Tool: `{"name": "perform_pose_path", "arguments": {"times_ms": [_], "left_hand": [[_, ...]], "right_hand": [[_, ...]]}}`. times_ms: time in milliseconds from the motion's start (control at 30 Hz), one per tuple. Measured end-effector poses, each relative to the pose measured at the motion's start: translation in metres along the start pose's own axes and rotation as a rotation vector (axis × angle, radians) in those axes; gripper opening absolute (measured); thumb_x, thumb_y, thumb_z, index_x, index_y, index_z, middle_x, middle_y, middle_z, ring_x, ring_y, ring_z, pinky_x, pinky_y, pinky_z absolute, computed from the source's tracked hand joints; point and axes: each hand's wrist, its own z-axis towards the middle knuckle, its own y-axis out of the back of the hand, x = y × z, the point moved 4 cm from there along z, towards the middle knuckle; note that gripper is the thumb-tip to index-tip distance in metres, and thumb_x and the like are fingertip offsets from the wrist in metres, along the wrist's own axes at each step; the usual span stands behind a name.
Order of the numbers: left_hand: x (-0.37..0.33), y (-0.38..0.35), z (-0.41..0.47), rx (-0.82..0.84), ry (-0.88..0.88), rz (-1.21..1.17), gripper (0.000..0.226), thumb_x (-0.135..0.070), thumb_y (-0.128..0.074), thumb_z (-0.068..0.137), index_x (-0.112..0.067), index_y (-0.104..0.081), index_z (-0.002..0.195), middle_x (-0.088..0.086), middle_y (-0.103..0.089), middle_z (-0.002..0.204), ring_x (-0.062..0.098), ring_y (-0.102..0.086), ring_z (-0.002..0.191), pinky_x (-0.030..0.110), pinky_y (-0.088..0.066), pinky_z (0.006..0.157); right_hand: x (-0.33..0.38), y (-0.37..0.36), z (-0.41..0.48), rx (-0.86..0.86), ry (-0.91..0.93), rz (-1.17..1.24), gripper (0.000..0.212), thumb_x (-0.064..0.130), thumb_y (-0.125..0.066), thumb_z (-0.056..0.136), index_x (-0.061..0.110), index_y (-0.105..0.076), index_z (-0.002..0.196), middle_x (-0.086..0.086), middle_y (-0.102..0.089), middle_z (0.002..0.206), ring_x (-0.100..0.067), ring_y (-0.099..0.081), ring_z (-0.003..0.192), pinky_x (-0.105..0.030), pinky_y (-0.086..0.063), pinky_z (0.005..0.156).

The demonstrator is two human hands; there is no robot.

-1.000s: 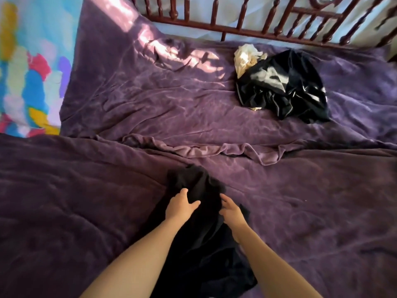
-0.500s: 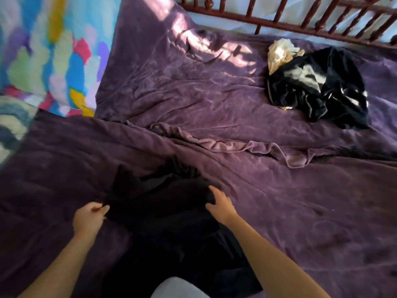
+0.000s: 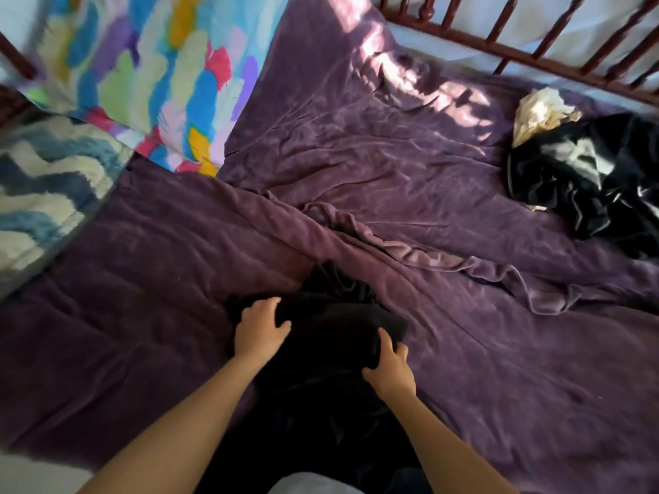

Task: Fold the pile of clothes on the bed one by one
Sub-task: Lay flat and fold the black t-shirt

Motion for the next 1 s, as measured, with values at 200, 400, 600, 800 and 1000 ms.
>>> {"name": "perform_pose_path", "arguments": {"times_ms": [200,400,600,800,1000], "left_hand": [[-0.034,-0.039,-0.002,0.375,-0.307,0.208,0.081,-0.039,-0.057,0.088,-0.026,-0.007,0.15,0.0,-0.027,0.152,0.021,-0.024,0.139,0.04,-0.028,0.108],[-0.013,-0.036,-0.001,0.517,-0.108,-0.002,0.044,-0.033,-0.061,0.087,-0.03,-0.052,0.131,-0.002,-0.063,0.118,0.02,-0.057,0.113,0.036,-0.041,0.1],[0.047,-0.017,-0.019,0.305,0.246,-0.559,0.03,-0.038,-0.05,0.094,-0.012,-0.064,0.09,0.004,-0.065,0.082,0.018,-0.061,0.075,0.029,-0.048,0.071],[0.043,-0.012,-0.008,0.243,0.4,-0.492,0.037,-0.043,-0.065,0.081,-0.007,-0.063,0.078,0.007,-0.065,0.079,0.026,-0.064,0.078,0.032,-0.05,0.067],[0.117,0.014,-0.022,0.041,0.508,-0.396,0.034,0.0,-0.06,0.077,-0.014,-0.047,0.048,0.01,-0.058,0.053,0.027,-0.063,0.06,0.031,-0.05,0.057]], "right_hand": [[-0.009,-0.005,-0.005,-0.118,-0.209,0.297,0.039,0.012,-0.056,0.088,0.005,-0.054,0.127,-0.012,-0.062,0.119,-0.026,-0.059,0.107,-0.027,-0.046,0.083],[0.037,-0.033,-0.047,0.292,0.562,-0.309,0.03,0.024,-0.063,0.083,0.021,-0.067,0.112,0.003,-0.054,0.123,-0.018,-0.038,0.119,-0.025,-0.026,0.08],[0.066,-0.043,-0.054,0.514,0.697,-0.629,0.027,0.019,-0.059,0.084,0.018,-0.068,0.109,0.004,-0.042,0.14,-0.022,-0.023,0.134,-0.049,-0.018,0.105],[0.118,-0.08,-0.085,0.698,0.943,-0.756,0.016,0.018,-0.061,0.082,0.013,-0.07,0.092,0.0,-0.057,0.112,-0.027,-0.032,0.12,-0.055,-0.003,0.11],[0.136,-0.033,-0.029,0.242,0.505,-0.123,0.023,0.03,-0.064,0.086,0.01,-0.068,0.097,-0.009,-0.067,0.107,-0.025,-0.058,0.105,-0.03,-0.043,0.085]]}}
